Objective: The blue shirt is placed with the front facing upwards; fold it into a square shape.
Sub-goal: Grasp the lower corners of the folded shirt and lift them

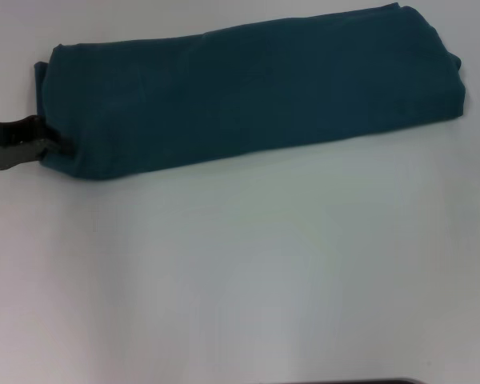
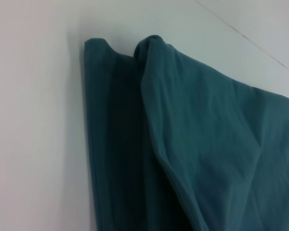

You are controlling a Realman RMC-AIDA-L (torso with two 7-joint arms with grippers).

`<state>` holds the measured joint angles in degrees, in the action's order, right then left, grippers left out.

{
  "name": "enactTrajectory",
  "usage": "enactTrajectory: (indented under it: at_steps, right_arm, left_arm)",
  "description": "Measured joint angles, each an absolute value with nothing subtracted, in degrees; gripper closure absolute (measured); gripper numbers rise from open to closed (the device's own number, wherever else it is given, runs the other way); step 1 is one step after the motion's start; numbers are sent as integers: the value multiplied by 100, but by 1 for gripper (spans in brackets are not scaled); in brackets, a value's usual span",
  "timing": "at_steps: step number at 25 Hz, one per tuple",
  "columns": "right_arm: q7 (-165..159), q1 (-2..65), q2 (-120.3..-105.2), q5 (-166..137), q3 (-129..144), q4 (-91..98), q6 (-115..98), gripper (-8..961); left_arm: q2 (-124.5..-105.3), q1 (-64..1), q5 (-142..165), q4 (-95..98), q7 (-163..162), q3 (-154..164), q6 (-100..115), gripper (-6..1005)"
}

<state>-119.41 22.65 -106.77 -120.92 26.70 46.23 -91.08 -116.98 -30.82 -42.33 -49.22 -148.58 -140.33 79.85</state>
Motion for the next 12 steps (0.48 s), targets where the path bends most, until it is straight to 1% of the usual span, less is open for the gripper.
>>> enactTrajectory:
  at_steps: [6,12]
  right_arm:
    - [-11959,2282,-10748,-12130,2700,4623,-9072,37]
    - [-12041,2304,-10777,-12246,2725,4623,-9008,38]
  left_arm:
    - [-11641,-3077,-4226,-4922,-14853,-14033,8076,965]
    - [-11568,-3070,-4219,-4915,-14853,-14036,8161,989]
